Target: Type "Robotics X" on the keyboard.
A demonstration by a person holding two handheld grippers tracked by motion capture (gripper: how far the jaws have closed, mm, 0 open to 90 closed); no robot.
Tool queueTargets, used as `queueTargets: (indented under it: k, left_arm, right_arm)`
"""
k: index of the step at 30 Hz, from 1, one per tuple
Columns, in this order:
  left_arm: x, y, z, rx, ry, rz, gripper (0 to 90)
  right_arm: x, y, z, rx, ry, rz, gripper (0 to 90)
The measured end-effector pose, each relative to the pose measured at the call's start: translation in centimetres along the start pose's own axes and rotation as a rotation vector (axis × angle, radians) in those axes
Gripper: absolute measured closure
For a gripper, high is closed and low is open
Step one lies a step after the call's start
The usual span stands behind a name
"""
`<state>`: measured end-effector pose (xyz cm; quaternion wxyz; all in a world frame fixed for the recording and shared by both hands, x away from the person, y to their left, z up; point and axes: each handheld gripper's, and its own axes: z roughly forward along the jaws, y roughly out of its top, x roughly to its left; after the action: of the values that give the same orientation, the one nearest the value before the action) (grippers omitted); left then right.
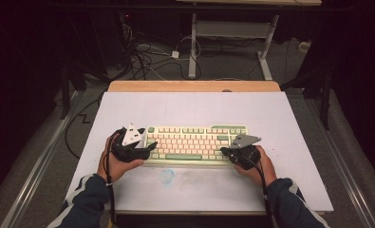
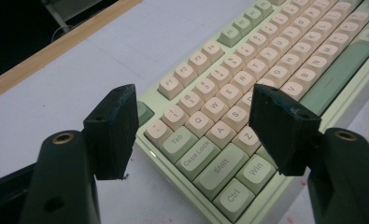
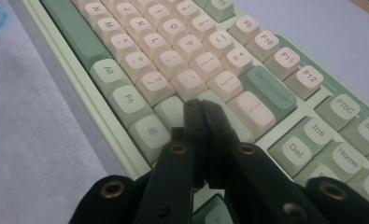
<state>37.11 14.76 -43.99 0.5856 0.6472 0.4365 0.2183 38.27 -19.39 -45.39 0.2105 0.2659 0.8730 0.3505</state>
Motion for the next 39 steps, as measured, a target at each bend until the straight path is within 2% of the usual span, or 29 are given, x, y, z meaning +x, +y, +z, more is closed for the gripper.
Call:
queueTargets:
  k: [3, 7, 9, 11, 12, 15, 18, 19, 20, 23, 24, 27, 33, 39]
  left_arm:
    - [-0.2, 0.0, 0.1, 0.004, -0.005, 0.006, 31.3]
    - [-0.6, 0.1, 0.3, 0.025, -0.033, 0.000, 34.3]
    - [-0.8, 0.1, 0.5, 0.034, -0.041, -0.006, 39.3]
    - [-0.8, 0.1, 0.7, 0.035, -0.041, -0.008, 40.3]
    - [-0.8, 0.2, 0.8, 0.040, -0.046, -0.015, 45.4]
    - [-0.8, 0.4, 1.0, 0.048, -0.060, -0.017, 48.8]
    - [-0.9, 0.6, 1.3, 0.068, -0.086, -0.027, 59.2]
    - [-1.0, 0.7, 1.4, 0.075, -0.095, -0.030, 59.2]
    - [-1.1, 0.9, 1.6, 0.083, -0.101, -0.024, 65.0]
    - [-1.3, 1.2, 1.9, 0.090, -0.114, -0.030, 73.9]
    - [-1.4, 1.2, 2.0, 0.101, -0.118, -0.022, 73.9]
    - [-1.6, 1.0, 2.5, 0.129, -0.125, -0.008, 81.4]
    - [-2.2, 0.8, 3.7, 0.173, -0.129, 0.007, 86.9]
    - [-2.7, 0.8, 5.1, 0.211, -0.125, 0.025, 87.3]
  right_arm:
    - [0.0, 0.0, 0.0, -0.001, 0.001, 0.000, 90.0]
    - [0.1, 0.0, 0.0, -0.001, -0.002, -0.002, 90.0]
    - [0.1, 0.0, 0.0, -0.003, -0.001, -0.008, 90.0]
    - [0.2, 0.0, 0.0, -0.002, -0.002, -0.011, 90.0]
    - [0.2, 0.0, 0.0, -0.002, -0.003, -0.011, 90.0]
    - [0.2, 0.0, 0.0, -0.001, -0.003, -0.013, 90.0]
    - [0.2, 0.0, 0.0, -0.002, -0.005, -0.009, 90.0]
    - [0.2, 0.0, 0.0, -0.002, -0.005, -0.009, 90.0]
    - [0.1, 0.0, 0.0, -0.002, -0.004, -0.016, 90.0]
    - [0.2, 0.0, 0.0, 0.000, -0.007, -0.011, 90.0]
    - [0.2, 0.0, 0.0, 0.000, -0.007, -0.011, 90.0]
    - [0.2, 0.0, 0.0, -0.001, -0.008, -0.011, 90.0]
    - [0.2, 0.0, 0.0, -0.001, -0.012, -0.016, 90.0]
    - [0.2, 0.0, 0.0, -0.001, -0.010, -0.010, 90.0]
